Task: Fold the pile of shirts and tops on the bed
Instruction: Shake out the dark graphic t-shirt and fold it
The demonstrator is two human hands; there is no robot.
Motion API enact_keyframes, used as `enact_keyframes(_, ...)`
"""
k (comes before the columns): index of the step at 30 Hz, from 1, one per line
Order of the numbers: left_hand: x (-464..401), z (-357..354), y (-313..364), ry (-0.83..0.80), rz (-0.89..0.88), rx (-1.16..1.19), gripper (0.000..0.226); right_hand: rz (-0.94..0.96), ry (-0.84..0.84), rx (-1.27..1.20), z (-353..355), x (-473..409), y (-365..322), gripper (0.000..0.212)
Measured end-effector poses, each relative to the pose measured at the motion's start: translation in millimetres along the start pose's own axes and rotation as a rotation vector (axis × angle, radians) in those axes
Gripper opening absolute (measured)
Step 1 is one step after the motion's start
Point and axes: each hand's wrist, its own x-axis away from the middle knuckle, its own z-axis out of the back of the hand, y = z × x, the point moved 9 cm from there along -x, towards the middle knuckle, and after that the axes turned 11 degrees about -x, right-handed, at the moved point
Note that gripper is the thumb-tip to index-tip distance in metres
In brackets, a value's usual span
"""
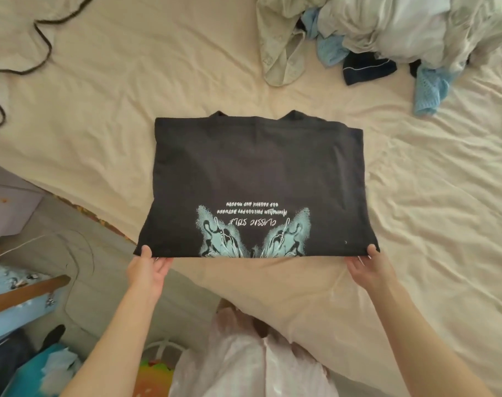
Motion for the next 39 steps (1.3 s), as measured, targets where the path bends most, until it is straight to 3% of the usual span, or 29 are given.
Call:
enact_keyframes(3,19.2,-5.1,21.6,0.073,-0.164,-0.09,0.021,0.266,0.094,0.277,7.7,5.7,-24.2,0.034)
enact_keyframes(5,42.9,-9.4,41.4,0.142,-0.318,-0.188,0.022,0.655,0.101,0.755,-2.2,32.5,-52.7,0.046)
enact_keyframes(7,71.0,-21.7,62.0,0.221,-0.487,-0.333,0.018,0.917,-0.17,1.12,-32.4,62.4,-45.1,0.045)
enact_keyframes(8,88.9,-32.4,72.2,0.262,-0.588,-0.432,0.016,0.897,-0.302,1.179,-40.0,67.7,-31.7,0.042)
enact_keyframes(10,128.1,-70.6,87.1,0.265,-0.831,-0.556,0.018,0.719,-0.473,1.108,-45.9,75.4,-7.8,0.037)
enact_keyframes(13,186.8,-159.2,74.4,0.003,-1.168,-0.714,0.02,0.358,-0.537,0.677,-45.3,74.3,2.5,0.035)
enact_keyframes(16,220.3,-237.8,17.1,-0.261,-1.392,-1.02,0.026,0.173,-0.582,0.32,-46.8,68.2,-14.5,0.054)
enact_keyframes(18,214.0,-268.1,-33.3,-0.427,-1.401,-1.3,0.029,0.118,-0.554,0.239,-44.2,57.7,-24.3,0.058)
enact_keyframes(21,168.6,-259.0,-75.7,-0.381,-1.287,-1.672,0.047,0.062,-0.484,0.367,-41.6,39.1,-18.2,0.044)
enact_keyframes(24,134.6,-223.4,-68.8,-0.198,-1.299,-1.721,0.065,0.103,-0.408,0.538,-45.3,22.5,-13.6,0.022)
enact_keyframes(27,108.8,-203.3,-62.2,-0.152,-1.323,-1.739,0.079,0.219,-0.316,0.629,-58.9,13.7,-20.1,0.007)
enact_keyframes(34,115.9,-209.2,-72.0,-0.157,-1.525,-1.709,0.09,0.709,-0.393,0.673,-66.8,46.7,-68.2,0.015)
enact_keyframes(37,115.0,-210.8,-79.3,-0.139,-1.555,-1.756,0.096,0.763,-0.291,0.627,-37.6,32.4,-83.4,0.016)
enact_keyframes(39,113.8,-211.1,-84.9,-0.149,-1.562,-1.781,0.094,0.678,-0.238,0.62,-21.1,9.5,-76.5,0.006)
